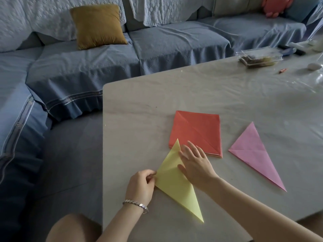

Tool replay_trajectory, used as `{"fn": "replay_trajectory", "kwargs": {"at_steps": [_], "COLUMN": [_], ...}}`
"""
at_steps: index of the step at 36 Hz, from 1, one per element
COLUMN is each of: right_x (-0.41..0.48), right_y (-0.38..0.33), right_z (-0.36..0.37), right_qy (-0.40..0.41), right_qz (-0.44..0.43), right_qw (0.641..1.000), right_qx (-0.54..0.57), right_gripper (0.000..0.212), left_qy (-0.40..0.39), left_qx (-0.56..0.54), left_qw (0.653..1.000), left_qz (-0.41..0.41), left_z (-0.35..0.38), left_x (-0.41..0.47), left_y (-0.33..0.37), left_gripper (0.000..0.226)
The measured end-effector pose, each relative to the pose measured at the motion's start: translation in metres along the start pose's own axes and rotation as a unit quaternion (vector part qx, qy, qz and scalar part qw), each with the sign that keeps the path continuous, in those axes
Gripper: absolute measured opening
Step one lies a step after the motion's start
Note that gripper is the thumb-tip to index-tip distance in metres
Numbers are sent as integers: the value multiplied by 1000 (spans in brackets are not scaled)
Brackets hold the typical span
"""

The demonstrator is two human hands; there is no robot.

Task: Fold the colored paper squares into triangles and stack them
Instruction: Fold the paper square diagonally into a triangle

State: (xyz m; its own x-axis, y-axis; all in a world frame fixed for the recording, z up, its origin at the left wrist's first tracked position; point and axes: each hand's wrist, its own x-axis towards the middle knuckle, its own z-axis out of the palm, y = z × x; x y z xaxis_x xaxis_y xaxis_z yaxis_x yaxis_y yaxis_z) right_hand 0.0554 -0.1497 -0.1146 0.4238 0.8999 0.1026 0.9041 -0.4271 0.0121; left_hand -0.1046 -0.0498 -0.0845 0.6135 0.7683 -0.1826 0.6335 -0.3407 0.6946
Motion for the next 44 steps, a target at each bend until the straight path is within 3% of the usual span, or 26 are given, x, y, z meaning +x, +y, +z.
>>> {"fn": "replay_trajectory", "kwargs": {"at_steps": [6, 16, 21, 29, 33, 44], "right_x": [26, 46, 41, 10, -11, -54], "right_y": [5, 12, 27, 35, 32, 30], "right_z": [-2, -7, -8, -14, -22, -23], "right_qy": [-12, -92, -162, -179, -210, -246], "right_qz": [-8, 20, -13, -83, -118, -146], "right_qw": [1000, 992, 982, 973, 963, 946], "right_qx": [20, 85, 101, 124, 119, 156], "right_gripper": [51, 54, 71, 88, 112, 132], "left_qy": [-9, -7, -14, -2, -3, 0], "left_qx": [-9, -17, -22, -32, -35, -36], "left_qw": [1000, 1000, 999, 999, 998, 999], "left_qz": [-10, -20, -33, -32, -43, -35], "left_z": [-1, -2, -1, 2, 3, 6], "left_x": [2, 1, 1, 1, 1, 0], "left_y": [-1, 0, 0, -3, -5, -9], "left_gripper": [19, 16, 15, 13, 15, 17]}}
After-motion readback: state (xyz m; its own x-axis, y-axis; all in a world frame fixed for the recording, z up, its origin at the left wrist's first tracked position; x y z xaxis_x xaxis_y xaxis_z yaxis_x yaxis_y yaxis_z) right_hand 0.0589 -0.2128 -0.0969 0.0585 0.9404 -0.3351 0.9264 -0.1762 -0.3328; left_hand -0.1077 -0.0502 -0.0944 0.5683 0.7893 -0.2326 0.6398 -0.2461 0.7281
